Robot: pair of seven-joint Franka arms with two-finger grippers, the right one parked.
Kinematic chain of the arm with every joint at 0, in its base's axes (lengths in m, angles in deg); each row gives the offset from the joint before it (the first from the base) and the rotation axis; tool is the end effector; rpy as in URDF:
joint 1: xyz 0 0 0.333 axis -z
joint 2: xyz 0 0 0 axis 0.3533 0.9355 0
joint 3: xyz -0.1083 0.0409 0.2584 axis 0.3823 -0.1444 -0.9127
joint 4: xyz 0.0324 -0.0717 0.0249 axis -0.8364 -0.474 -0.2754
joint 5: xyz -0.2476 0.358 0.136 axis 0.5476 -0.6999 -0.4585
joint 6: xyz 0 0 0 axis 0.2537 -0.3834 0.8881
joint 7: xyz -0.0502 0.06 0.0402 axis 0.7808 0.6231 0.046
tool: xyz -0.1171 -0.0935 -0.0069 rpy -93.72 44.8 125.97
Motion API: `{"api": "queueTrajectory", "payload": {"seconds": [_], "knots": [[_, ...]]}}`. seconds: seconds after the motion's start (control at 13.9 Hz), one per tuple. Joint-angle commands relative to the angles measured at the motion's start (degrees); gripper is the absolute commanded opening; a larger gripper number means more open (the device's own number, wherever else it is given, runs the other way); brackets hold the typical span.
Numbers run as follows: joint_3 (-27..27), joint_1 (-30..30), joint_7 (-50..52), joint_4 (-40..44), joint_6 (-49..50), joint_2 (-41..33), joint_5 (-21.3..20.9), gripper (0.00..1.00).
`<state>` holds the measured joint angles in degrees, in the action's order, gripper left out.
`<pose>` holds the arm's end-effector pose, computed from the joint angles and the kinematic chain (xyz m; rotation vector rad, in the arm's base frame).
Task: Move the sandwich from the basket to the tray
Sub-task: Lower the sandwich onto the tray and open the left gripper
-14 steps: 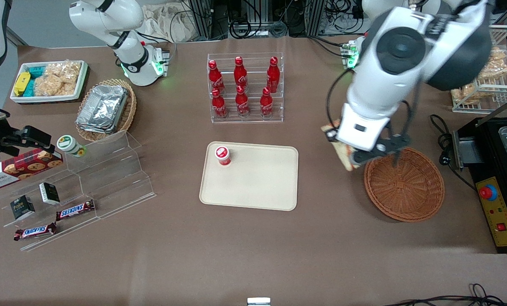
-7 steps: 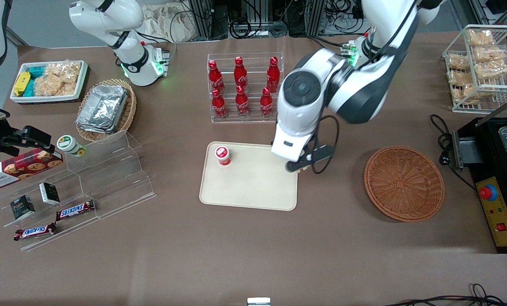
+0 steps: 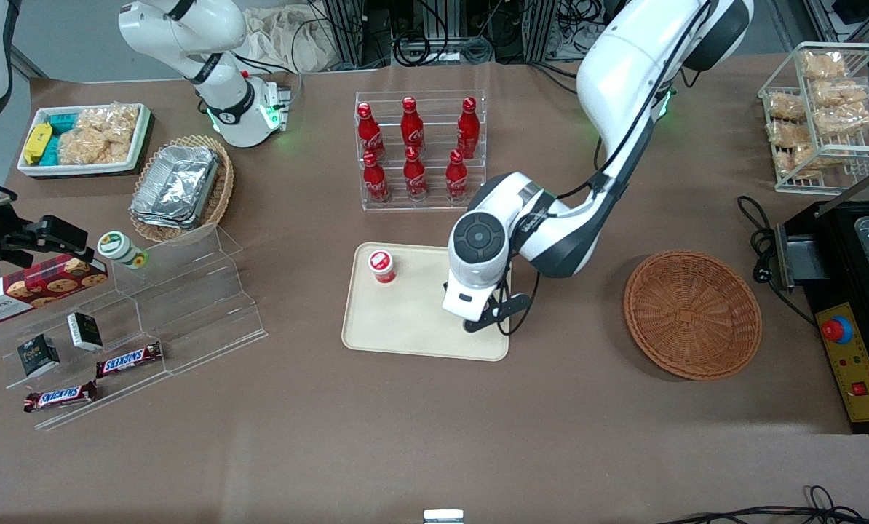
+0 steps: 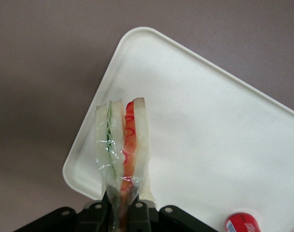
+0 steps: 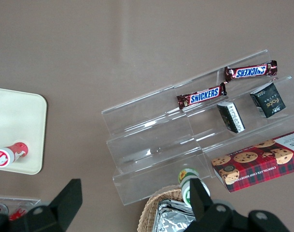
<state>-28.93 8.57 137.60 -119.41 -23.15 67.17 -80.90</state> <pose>0.5783 -0.4846 0.1867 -3.0134 -0.6099 0.1720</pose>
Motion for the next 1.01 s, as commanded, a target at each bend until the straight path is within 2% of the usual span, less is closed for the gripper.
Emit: {"api": "queueTrajectory", "payload": {"seconds": [0.0,0.14,0.29,0.43,0.5,0.58,0.72,0.79,0.94], "knots": [[-0.42,1.06,1.04,1.41,-1.30,2.56,-1.66,0.00],[-0.42,1.15,0.95,1.32,-2.71,3.71,-2.01,0.00],[-0.51,1.15,1.04,1.32,-3.16,4.41,-3.06,0.07],[-0.51,1.06,1.04,1.32,-3.25,4.41,-2.98,0.26],[-0.51,1.06,1.04,1.32,-3.25,4.41,-2.72,0.41],[-0.51,1.06,1.13,1.32,-3.25,4.41,-2.80,0.62],[-0.51,0.80,1.21,1.41,-3.07,3.28,-2.63,0.90],[-0.51,0.54,1.91,1.49,-2.46,1.53,-2.54,1.00],[-0.68,0.27,4.80,1.32,1.21,-3.91,-2.45,1.00]]}}
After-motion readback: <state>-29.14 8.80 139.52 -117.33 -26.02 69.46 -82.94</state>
